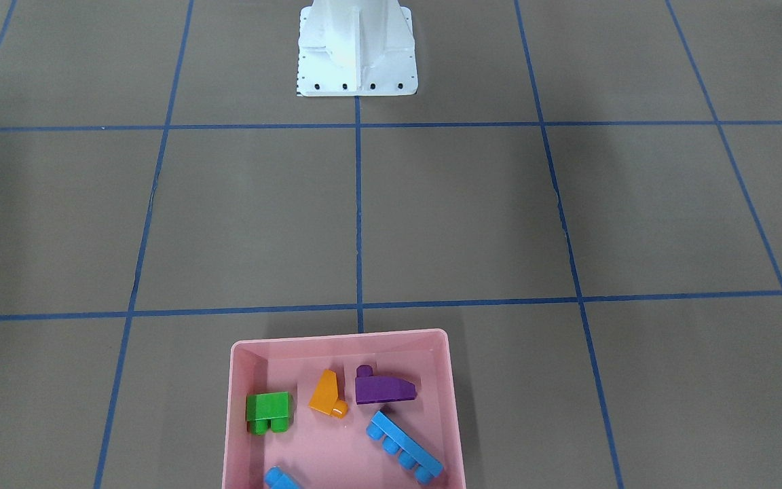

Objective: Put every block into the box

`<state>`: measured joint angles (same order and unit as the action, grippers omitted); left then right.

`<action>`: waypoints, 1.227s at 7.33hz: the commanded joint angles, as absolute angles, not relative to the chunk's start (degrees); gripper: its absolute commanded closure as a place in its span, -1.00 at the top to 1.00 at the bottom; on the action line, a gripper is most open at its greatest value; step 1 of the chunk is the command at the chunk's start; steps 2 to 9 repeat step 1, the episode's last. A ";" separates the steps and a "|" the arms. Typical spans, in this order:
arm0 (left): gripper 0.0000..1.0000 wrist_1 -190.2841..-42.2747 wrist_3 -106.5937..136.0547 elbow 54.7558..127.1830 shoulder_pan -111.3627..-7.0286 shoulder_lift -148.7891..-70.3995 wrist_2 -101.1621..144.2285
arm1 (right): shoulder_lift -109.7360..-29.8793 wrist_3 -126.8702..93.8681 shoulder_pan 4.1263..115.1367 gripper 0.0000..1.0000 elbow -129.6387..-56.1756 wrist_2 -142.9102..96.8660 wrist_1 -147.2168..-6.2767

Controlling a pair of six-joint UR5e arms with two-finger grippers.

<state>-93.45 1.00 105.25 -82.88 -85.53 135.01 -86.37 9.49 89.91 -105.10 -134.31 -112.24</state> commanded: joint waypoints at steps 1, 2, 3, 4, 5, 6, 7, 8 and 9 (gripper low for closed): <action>1.00 -93.34 1.05 106.08 -82.71 -85.52 134.39 | -85.96 9.49 89.91 1.00 -105.03 -134.38 -112.24; 1.00 -93.34 1.05 106.08 -82.71 -85.52 134.39 | -85.96 9.49 89.91 1.00 -105.03 -134.38 -112.24; 1.00 -93.34 1.05 106.08 -82.71 -85.52 134.39 | -85.96 9.49 89.91 1.00 -105.03 -134.38 -112.24; 1.00 -93.34 1.05 106.08 -82.71 -85.52 134.39 | -85.96 9.49 89.91 1.00 -105.03 -134.38 -112.24; 1.00 -93.34 1.05 106.08 -82.71 -85.52 134.39 | -85.96 9.49 89.91 1.00 -105.03 -134.38 -112.24; 1.00 -93.34 1.05 106.08 -82.71 -85.52 134.39 | -85.96 9.49 89.91 1.00 -105.03 -134.38 -112.24; 1.00 -93.34 1.05 106.08 -82.71 -85.52 134.39 | -85.96 9.49 89.91 1.00 -105.03 -134.38 -112.24; 1.00 -93.34 1.05 106.08 -82.71 -85.52 134.39 | -85.96 9.49 89.91 1.00 -105.03 -134.38 -112.24; 1.00 -93.34 1.05 106.08 -82.71 -85.52 134.39 | -85.96 9.49 89.91 1.00 -105.03 -134.38 -112.24</action>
